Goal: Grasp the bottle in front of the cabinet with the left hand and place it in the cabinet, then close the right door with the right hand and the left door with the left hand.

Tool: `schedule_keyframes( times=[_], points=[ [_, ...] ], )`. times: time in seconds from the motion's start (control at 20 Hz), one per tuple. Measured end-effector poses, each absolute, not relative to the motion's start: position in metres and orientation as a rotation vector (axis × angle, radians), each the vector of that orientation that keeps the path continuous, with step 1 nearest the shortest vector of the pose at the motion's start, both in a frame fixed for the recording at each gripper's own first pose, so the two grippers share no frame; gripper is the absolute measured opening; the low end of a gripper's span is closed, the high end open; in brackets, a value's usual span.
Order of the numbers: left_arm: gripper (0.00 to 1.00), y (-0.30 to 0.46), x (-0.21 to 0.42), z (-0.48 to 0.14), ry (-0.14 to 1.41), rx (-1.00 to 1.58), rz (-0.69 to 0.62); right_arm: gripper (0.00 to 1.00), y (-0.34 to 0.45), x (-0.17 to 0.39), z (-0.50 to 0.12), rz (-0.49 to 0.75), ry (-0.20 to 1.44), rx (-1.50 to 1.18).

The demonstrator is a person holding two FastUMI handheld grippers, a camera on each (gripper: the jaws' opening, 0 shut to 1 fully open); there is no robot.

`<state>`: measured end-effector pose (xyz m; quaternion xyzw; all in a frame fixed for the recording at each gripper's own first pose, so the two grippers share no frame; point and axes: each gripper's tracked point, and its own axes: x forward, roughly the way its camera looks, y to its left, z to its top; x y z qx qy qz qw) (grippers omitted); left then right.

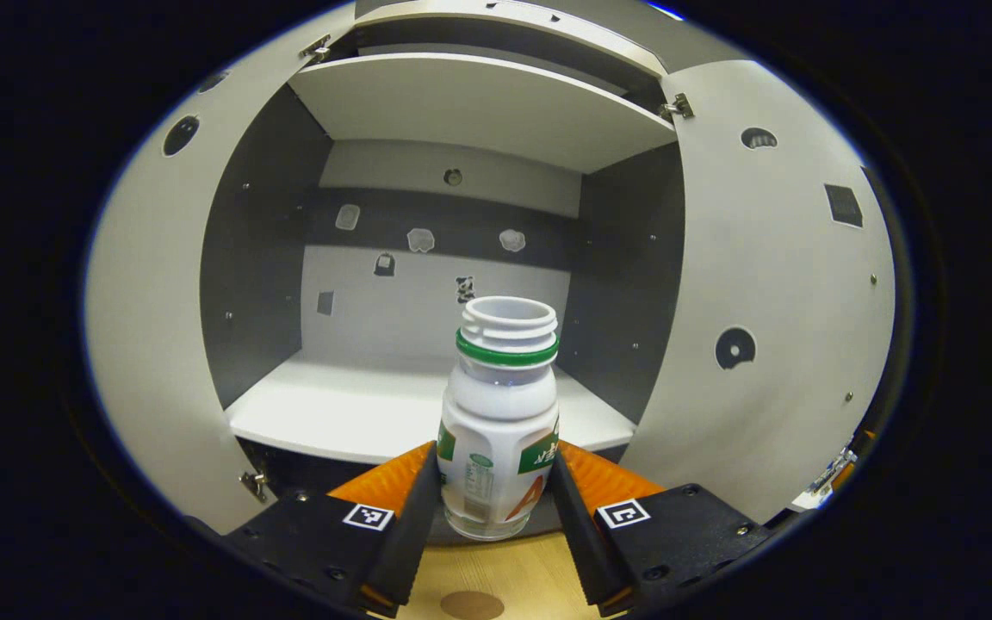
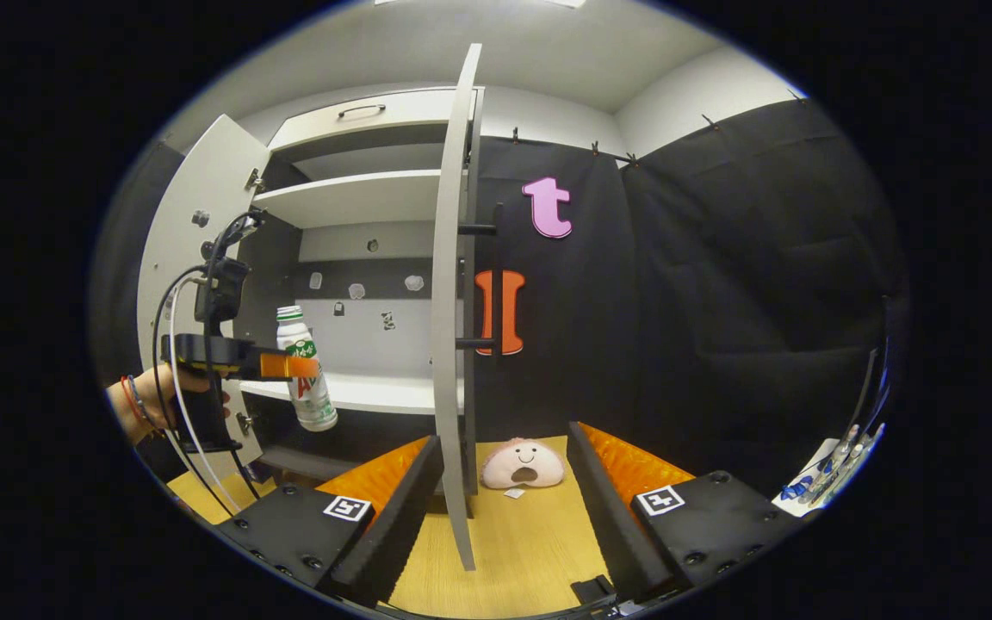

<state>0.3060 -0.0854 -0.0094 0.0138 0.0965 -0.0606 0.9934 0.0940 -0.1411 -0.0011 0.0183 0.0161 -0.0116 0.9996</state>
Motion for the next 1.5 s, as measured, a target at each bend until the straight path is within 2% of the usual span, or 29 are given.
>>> schedule_keyframes(
  times=[0.2,0.45,0.8,1.05,1.15,1.35,1.5],
  points=[
    [0.72,-0.092,0.361,0.019,0.165,0.086,-0.162,0.96,-0.152,0.093,0.009,-0.095,-0.001,0.022],
    [0.71,-0.102,0.417,0.022,0.177,0.14,-0.192,0.96,-0.159,0.094,0.006,-0.155,0.012,0.018],
    [0.72,-0.109,0.448,-0.018,0.283,0.063,-0.212,0.96,-0.177,0.094,0.009,-0.229,0.019,-0.005],
    [0.72,-0.111,0.448,-0.019,0.294,0.083,-0.203,0.96,-0.183,0.093,0.008,-0.233,0.027,-0.006],
    [0.77,-0.114,0.446,-0.013,0.277,0.088,-0.201,0.96,-0.184,0.094,0.009,-0.228,0.026,-0.01],
    [0.95,-0.107,0.432,0.003,0.239,0.104,-0.174,0.95,-0.183,0.095,0.01,-0.2,0.031,0.0],
    [0.95,-0.098,0.404,0.02,0.209,0.09,-0.145,0.95,-0.188,0.095,0.015,-0.178,0.027,-0.003]
  ],
)
